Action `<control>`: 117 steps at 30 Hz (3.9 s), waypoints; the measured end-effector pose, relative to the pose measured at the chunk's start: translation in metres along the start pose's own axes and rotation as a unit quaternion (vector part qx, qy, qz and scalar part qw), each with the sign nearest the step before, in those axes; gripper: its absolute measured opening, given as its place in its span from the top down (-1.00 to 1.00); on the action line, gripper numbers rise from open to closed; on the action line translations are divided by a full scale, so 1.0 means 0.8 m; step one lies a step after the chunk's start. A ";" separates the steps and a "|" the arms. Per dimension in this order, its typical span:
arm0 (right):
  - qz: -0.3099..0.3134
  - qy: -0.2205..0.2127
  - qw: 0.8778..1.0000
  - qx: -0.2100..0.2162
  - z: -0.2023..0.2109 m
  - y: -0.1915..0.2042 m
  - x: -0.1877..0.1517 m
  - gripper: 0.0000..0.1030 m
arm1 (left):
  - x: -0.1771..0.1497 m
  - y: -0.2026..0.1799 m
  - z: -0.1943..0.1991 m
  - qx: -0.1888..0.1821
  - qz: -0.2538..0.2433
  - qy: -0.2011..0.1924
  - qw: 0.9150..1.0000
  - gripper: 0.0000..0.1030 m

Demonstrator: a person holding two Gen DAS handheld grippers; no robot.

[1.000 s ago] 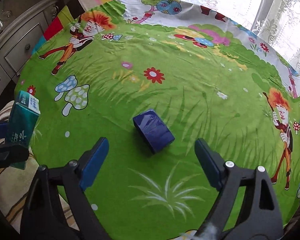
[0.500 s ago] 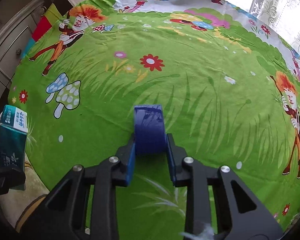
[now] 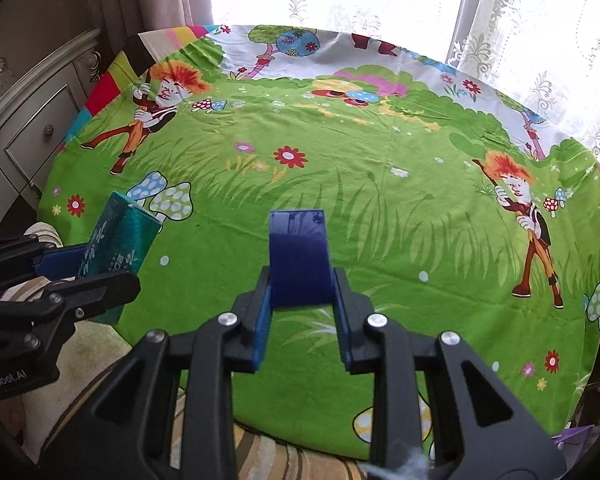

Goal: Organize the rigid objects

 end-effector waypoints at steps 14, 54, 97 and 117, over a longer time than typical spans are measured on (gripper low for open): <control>-0.045 -0.040 0.998 -0.035 0.105 0.000 -0.054 0.39 | -0.020 -0.041 0.042 -0.010 -0.034 -0.025 0.999 0.34; -0.213 -0.030 0.959 -0.184 0.282 -0.147 -0.288 0.39 | -0.178 -0.295 0.062 -0.165 -0.208 0.105 0.958 0.34; -0.270 0.004 0.930 -0.251 0.320 -0.164 -0.351 -0.35 | -0.254 -0.338 0.041 -0.198 -0.186 0.198 0.942 -0.99; -0.297 0.022 0.924 -0.241 0.319 -0.173 -0.377 -0.37 | -0.254 -0.339 0.015 -0.153 -0.181 0.203 0.950 -0.99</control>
Point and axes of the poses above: each gripper's, at about its wrist camera, not at the fingertips, and z roughly against the way its jaws point, y to its left, x to its top, the point moved 8 cm from there along -z, roughly the way its jaws point, and after that the axes turned 8 degrees about z, right-handed, at the moved point
